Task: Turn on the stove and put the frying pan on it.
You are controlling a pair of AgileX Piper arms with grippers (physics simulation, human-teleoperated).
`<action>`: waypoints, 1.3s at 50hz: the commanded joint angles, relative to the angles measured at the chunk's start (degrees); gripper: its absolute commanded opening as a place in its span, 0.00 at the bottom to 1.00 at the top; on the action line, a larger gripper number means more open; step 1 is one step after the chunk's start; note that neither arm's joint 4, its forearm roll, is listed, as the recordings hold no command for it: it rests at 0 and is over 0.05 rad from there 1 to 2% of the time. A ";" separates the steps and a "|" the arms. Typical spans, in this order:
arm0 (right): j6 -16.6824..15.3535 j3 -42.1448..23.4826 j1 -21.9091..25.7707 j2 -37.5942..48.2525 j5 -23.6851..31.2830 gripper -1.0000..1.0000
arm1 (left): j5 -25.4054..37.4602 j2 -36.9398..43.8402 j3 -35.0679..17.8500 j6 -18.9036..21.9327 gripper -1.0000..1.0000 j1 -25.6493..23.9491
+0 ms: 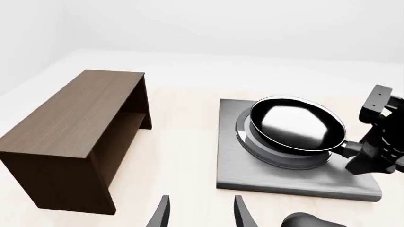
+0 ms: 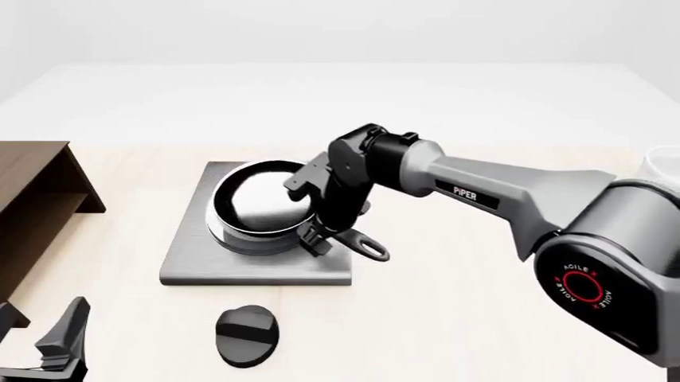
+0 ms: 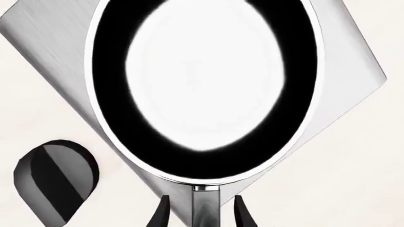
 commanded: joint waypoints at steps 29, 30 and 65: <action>-1.71 6.95 1.45 -15.52 4.18 1.00 | 0.05 0.00 0.00 -0.08 1.00 -0.26; -1.66 7.34 1.75 -16.17 4.32 1.00 | 0.05 0.00 0.00 -0.09 1.00 -0.24; 1.74 33.26 7.28 -49.32 -10.68 1.00 | -0.12 0.00 0.00 0.53 1.00 -0.18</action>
